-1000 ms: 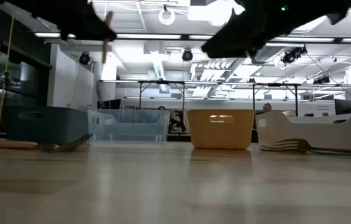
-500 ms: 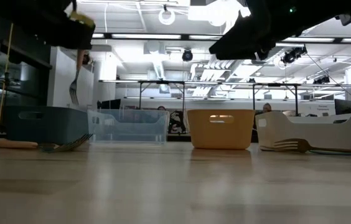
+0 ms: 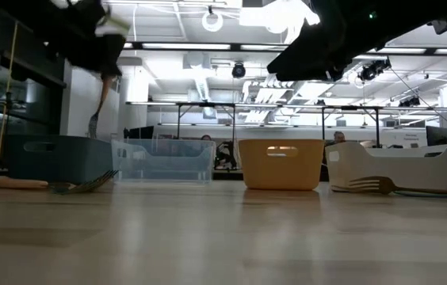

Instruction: Sort silverware by color (type)

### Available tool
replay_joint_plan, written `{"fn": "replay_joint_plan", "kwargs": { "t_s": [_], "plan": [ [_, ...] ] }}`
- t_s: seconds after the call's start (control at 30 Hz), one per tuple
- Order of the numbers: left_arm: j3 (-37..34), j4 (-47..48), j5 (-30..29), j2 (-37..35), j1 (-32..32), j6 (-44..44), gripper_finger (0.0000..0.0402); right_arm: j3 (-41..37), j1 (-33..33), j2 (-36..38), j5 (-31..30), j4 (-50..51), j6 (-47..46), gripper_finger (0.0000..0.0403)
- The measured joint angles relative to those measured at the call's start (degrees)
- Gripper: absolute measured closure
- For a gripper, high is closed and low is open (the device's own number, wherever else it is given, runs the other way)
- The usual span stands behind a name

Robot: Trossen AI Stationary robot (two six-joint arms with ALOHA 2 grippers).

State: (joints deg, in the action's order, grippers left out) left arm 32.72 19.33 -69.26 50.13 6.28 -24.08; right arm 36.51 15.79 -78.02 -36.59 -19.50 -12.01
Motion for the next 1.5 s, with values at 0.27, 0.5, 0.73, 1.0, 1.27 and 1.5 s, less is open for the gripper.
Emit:
{"fn": "replay_joint_plan", "kwargs": {
  "t_s": [0.27,0.5,0.73,1.0,1.27,1.5],
  "plan": [
    [19.93,23.09,19.15,-1.41,-10.65,2.23,0.0337,0.00,-0.04,0.00,-0.01,0.33,0.46,0.0195],
    [25.48,47.97,32.66,4.53,-23.08,-8.84,0.0337,0.00,-0.02,0.00,-0.01,0.41,0.90,0.0195],
    [19.39,40.57,40.21,10.73,-29.68,-6.30,0.0337,0.00,-0.06,0.00,-0.03,0.27,1.15,0.0195],
    [19.35,36.98,45.55,16.20,-35.49,-7.97,0.0337,0.00,-0.04,0.00,-0.03,0.24,1.61,0.0195],
    [19.35,39.82,50.16,21.79,-38.19,-9.11,0.0337,0.00,-0.04,0.00,-0.03,0.24,1.41,0.0195],
    [19.35,39.91,50.27,23.70,-38.20,-6.76,0.0279,0.00,-0.04,0.00,-0.03,0.41,0.19,0.0195]
  ]
}}
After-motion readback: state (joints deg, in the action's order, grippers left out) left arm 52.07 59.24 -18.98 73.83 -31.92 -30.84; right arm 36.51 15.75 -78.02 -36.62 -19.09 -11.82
